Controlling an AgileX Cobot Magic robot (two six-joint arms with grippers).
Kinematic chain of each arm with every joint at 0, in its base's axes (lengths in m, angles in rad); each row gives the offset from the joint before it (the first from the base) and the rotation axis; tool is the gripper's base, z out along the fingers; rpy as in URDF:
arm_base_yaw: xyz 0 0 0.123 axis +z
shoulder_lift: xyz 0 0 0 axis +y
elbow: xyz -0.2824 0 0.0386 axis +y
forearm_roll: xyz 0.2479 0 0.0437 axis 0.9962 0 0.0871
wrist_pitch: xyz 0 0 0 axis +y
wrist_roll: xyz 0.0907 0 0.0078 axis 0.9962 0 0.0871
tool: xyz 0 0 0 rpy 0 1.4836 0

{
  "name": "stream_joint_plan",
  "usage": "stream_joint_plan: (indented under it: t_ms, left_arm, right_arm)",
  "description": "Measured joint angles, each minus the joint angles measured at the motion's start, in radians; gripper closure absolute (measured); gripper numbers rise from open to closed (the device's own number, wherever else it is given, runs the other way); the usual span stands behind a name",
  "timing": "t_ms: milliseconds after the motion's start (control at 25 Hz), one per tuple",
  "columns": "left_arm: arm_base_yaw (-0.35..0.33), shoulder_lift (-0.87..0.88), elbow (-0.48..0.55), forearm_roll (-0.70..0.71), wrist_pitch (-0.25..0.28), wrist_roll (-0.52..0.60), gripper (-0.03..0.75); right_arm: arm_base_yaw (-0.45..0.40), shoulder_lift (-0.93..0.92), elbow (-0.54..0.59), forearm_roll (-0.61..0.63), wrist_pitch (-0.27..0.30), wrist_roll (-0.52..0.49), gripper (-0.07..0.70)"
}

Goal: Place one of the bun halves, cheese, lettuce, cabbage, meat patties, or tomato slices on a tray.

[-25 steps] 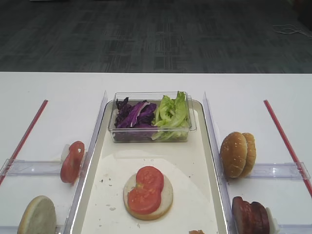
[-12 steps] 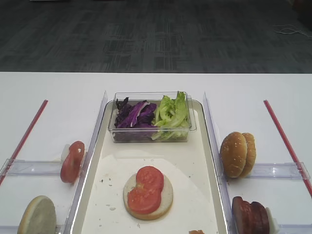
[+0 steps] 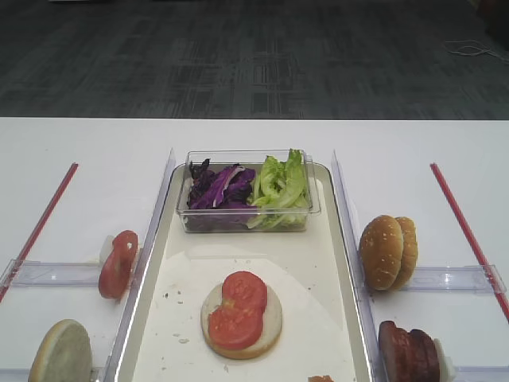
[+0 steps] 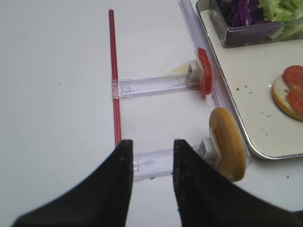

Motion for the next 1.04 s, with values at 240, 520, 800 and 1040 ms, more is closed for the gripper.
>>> stream_joint_plan:
  t_ms: [240, 520, 800, 1040]
  left_arm:
    - [0.000, 0.000, 0.000, 0.000, 0.000, 0.000, 0.517]
    - [0.000, 0.000, 0.000, 0.000, 0.002, 0.000, 0.517]
    - [0.000, 0.000, 0.000, 0.000, 0.002, 0.000, 0.517]
    - [0.000, 0.000, 0.000, 0.000, 0.002, 0.000, 0.517]
  right_arm:
    - [0.000, 0.000, 0.000, 0.000, 0.000, 0.000, 0.305]
    - [0.000, 0.000, 0.000, 0.000, 0.000, 0.000, 0.305]
    - [0.000, 0.000, 0.000, 0.000, 0.000, 0.000, 0.305]
    - [0.000, 0.000, 0.000, 0.000, 0.000, 0.000, 0.305]
